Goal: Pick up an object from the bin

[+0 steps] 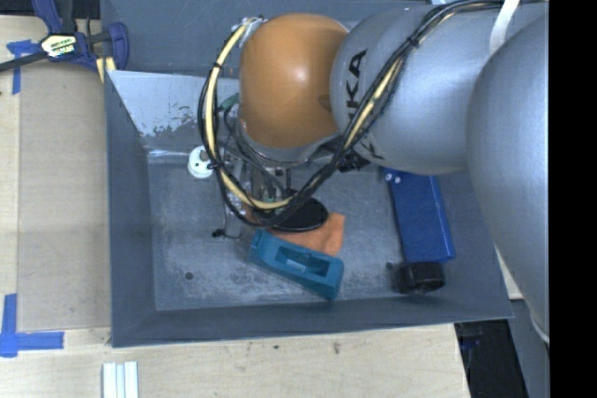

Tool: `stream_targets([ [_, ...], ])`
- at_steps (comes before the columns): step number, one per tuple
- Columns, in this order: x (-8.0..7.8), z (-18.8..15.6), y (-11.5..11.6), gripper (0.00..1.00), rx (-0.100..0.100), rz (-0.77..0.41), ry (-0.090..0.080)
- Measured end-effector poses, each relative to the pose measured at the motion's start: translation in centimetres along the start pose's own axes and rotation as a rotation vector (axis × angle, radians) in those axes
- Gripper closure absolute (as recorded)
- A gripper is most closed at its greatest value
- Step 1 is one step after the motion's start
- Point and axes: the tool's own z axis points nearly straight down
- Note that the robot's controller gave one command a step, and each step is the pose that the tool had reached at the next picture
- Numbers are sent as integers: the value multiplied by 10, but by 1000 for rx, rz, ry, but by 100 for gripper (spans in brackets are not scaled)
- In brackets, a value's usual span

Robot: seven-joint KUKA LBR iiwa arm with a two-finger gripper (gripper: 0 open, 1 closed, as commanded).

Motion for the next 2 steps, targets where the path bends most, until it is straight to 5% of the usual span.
stream_targets([
  [1,-2,0,-28,0,1,23,0],
  [2,7,38,-48,0,-2,47,-6],
])
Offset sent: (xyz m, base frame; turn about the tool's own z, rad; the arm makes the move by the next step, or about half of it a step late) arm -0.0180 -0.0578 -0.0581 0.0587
